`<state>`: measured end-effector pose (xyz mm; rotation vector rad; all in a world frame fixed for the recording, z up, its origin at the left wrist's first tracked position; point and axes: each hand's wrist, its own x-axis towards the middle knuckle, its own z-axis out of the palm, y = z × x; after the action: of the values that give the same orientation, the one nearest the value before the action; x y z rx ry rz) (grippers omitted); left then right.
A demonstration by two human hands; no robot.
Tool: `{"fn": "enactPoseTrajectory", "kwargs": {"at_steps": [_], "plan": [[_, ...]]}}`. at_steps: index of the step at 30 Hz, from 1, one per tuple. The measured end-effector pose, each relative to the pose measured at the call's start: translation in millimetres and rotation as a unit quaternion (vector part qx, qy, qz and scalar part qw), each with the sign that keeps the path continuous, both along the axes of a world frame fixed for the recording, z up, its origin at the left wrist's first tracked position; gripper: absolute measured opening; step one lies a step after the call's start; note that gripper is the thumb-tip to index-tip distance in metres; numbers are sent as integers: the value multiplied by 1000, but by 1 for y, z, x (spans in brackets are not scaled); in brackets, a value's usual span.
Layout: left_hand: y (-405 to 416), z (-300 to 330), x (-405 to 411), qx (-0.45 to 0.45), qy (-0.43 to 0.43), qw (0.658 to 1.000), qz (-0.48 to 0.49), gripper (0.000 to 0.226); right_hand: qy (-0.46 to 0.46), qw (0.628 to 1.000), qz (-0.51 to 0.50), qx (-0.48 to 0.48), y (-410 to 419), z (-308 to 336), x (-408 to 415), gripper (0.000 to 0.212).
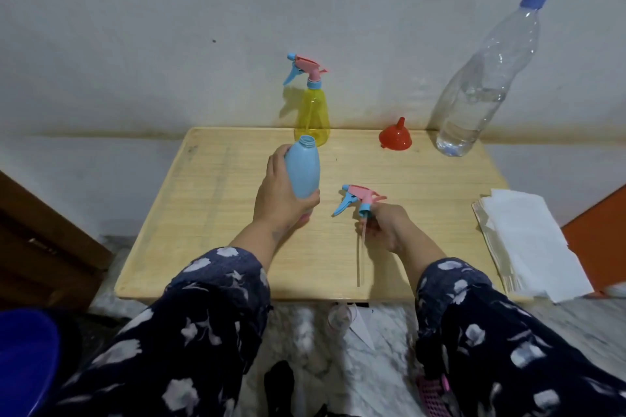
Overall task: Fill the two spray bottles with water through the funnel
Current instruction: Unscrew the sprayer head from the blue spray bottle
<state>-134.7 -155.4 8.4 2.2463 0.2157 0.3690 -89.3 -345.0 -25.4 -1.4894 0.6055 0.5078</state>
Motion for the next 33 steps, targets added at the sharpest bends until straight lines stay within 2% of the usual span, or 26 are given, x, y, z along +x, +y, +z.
{"fn": "enactPoseTrajectory", "kwargs": {"at_steps": [4,10,16,18,21,26,33], "plan": [[-9,3,1,0,-3,1000,-3,90,-6,999,10,-49,-4,-8,-8,16],[-22,10,7,4,-4,1000,-11,91,-111,971,84,-193,-7,-19,-20,13],[-27,15,17,6,-1,1000,-20,89,-87,965,106,-222,-6,-15,-23,9],[-27,18,22,12,-2,1000,-22,90,-79,962,119,-234,-8,-11,-19,16],[-27,21,30,17,-3,999,-30,91,-89,932,152,-315,-14,-1,-1,33],[-27,24,51,8,-17,999,-50,91,-169,919,81,-346,-29,14,48,30],[-21,11,93,-20,-9,997,-69,92,-206,919,26,-334,-42,14,122,48]]}}
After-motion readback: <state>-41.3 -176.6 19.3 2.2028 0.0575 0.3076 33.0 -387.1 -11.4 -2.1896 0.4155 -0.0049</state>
